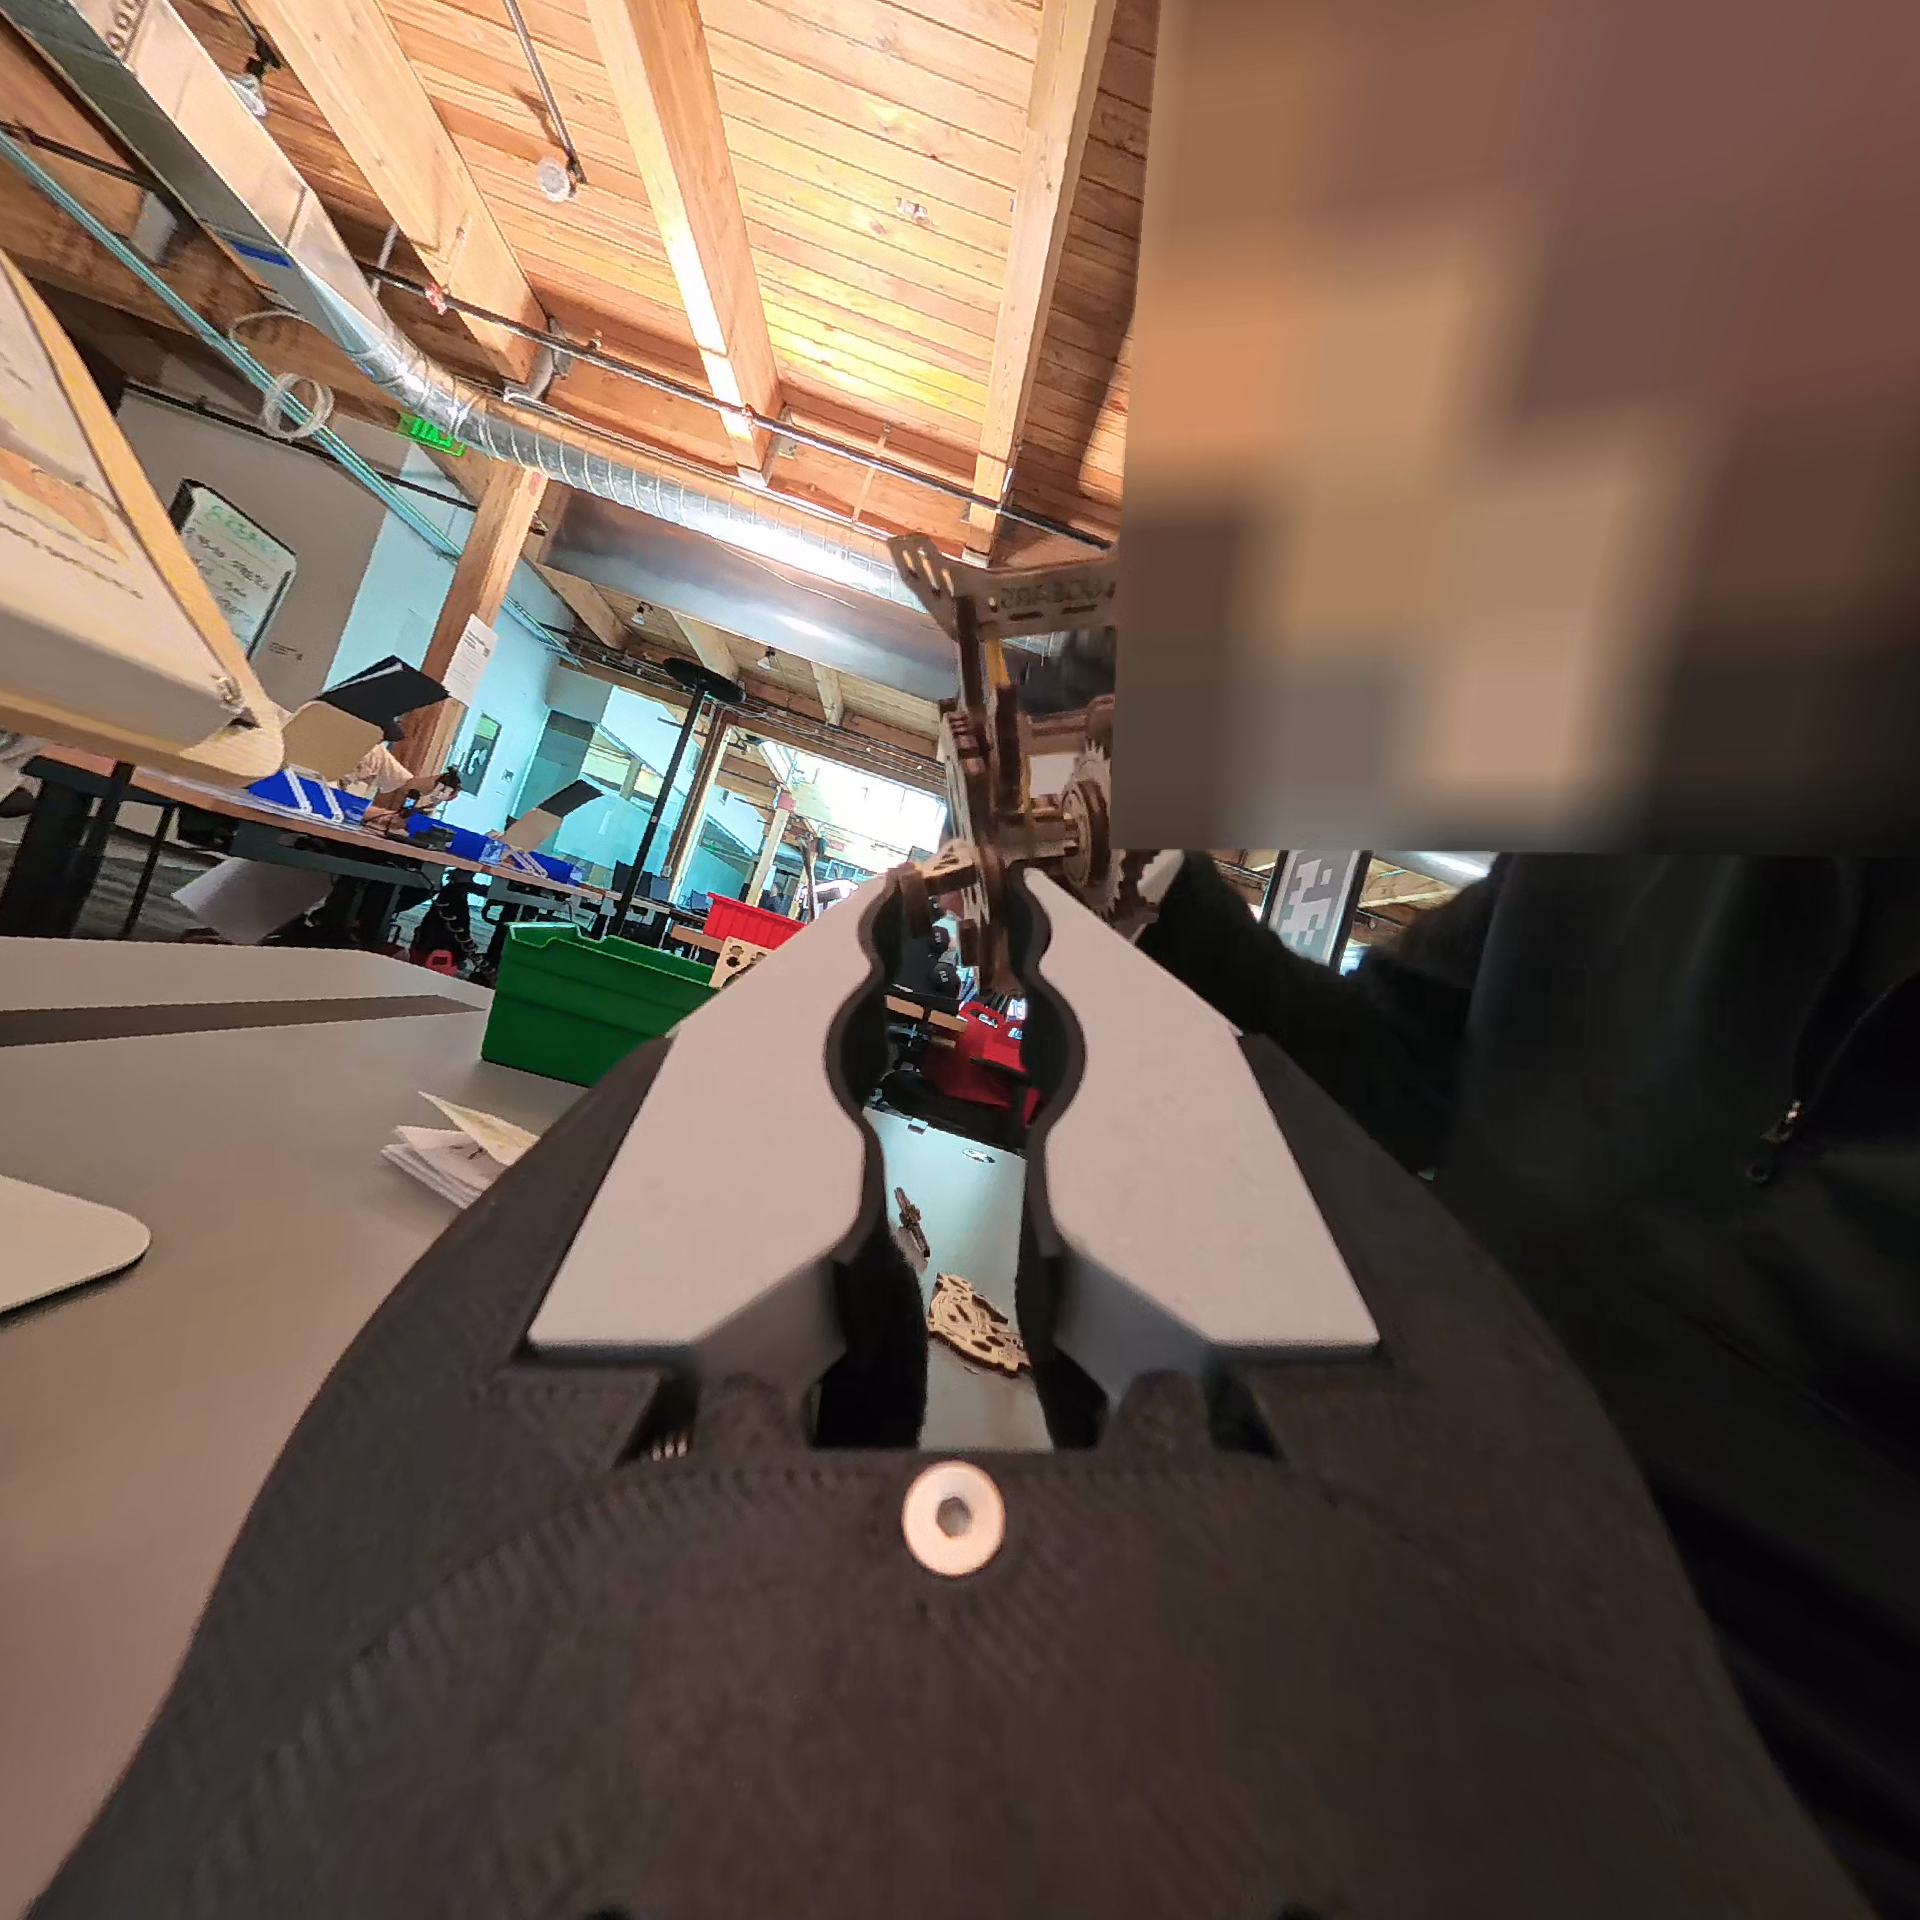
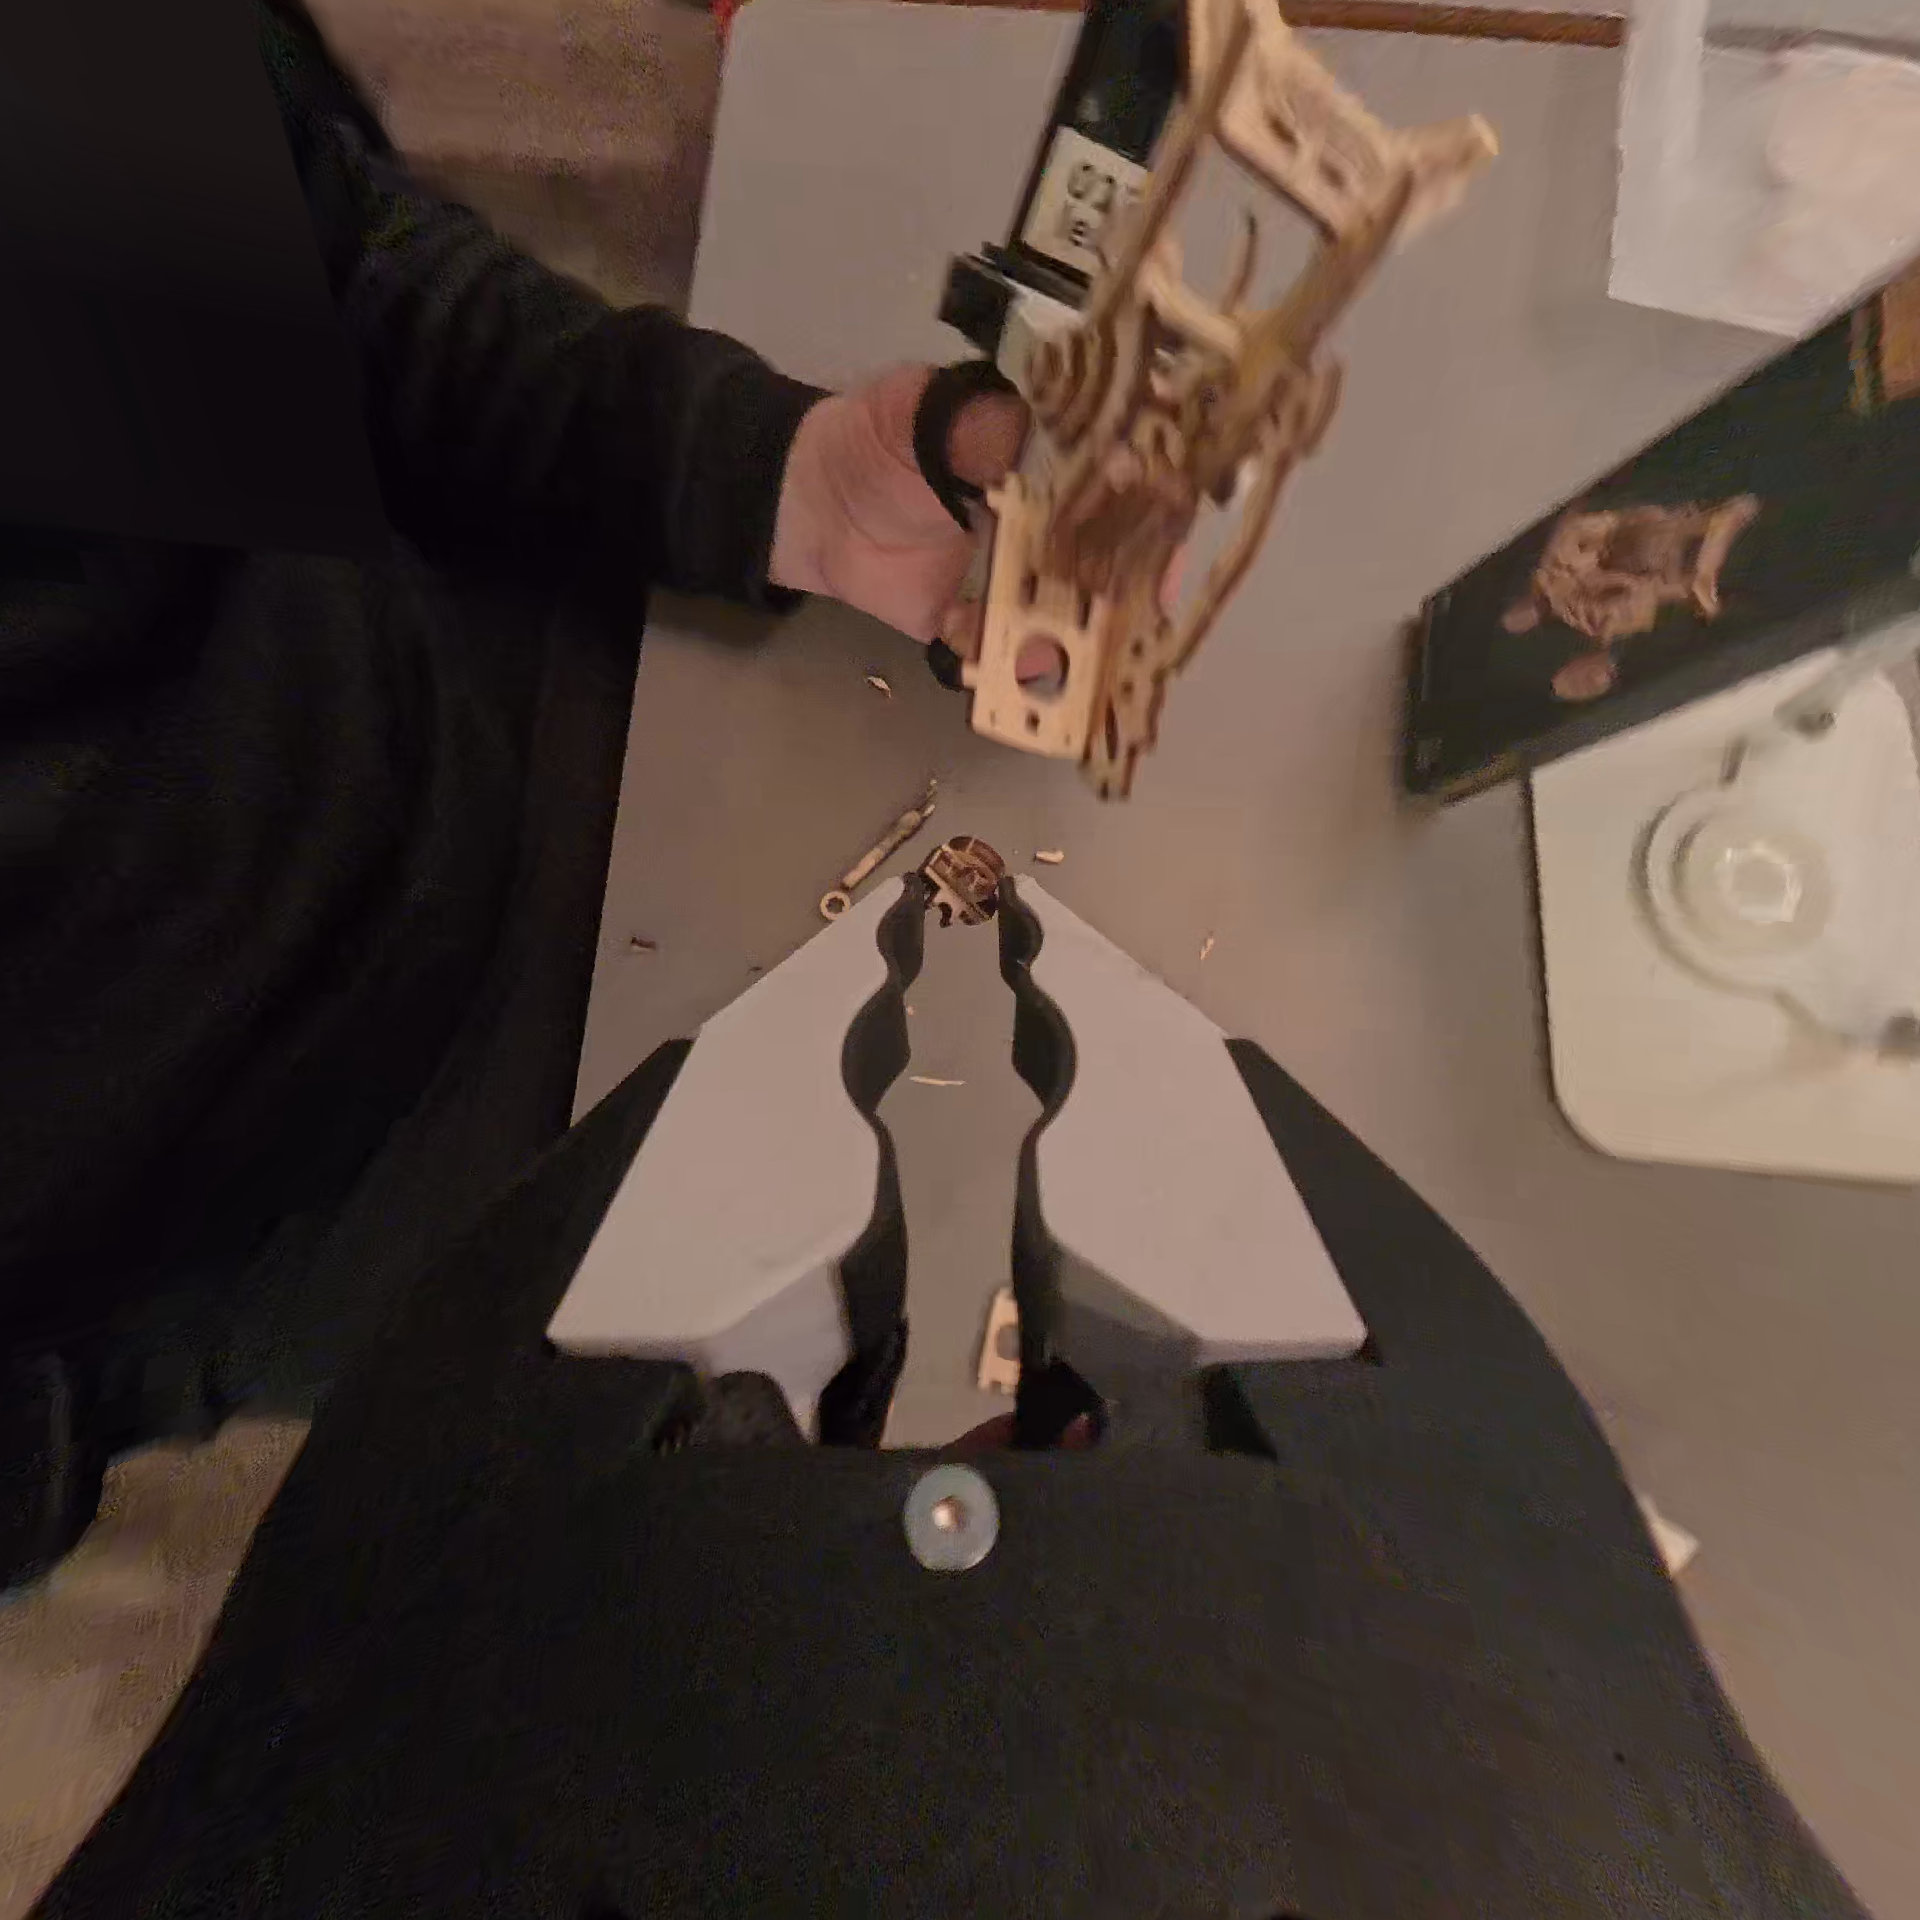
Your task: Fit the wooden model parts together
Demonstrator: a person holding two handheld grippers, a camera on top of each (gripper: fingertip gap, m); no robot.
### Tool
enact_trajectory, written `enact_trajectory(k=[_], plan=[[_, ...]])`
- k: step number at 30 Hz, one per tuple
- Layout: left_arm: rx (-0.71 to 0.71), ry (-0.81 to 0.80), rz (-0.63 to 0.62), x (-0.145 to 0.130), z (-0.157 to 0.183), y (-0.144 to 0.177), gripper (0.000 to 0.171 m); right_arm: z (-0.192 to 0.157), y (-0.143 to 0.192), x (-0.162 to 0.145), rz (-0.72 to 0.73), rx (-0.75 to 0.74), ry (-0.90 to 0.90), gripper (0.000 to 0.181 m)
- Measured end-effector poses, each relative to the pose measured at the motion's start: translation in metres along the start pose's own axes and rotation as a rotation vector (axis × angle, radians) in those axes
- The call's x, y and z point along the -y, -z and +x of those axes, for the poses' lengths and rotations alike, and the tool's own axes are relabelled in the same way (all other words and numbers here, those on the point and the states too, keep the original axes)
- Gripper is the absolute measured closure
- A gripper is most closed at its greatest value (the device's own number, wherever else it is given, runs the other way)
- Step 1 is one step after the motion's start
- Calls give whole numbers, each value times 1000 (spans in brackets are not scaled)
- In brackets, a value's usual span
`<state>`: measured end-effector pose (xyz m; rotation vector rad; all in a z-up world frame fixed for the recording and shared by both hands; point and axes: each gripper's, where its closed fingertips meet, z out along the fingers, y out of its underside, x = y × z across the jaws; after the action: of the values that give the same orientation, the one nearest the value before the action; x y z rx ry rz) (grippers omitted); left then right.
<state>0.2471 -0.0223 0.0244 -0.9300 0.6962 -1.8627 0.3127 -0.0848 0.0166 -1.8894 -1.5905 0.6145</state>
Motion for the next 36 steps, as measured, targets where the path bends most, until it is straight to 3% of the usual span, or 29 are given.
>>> enact_trajectory(k=[7, 14, 26, 29, 36], plan=[[-27, 9, 19, 3, 5, -2, 155, 9, -6, 26, -259, 109, 264, 170], [-57, 19, 46, 8, 11, -2, 155, 8, -18, 36, -384, 189, 361, 170], [-91, 18, 70, 13, 19, -2, 155, 2, -20, 42, -531, 274, 416, 169], [-95, 16, 72, 13, 20, -2, 155, 2, -22, 44, -554, 270, 425, 161], [-103, 23, 91, 17, 21, -1, 155, 6, -16, 52, -500, 207, 413, 160]])
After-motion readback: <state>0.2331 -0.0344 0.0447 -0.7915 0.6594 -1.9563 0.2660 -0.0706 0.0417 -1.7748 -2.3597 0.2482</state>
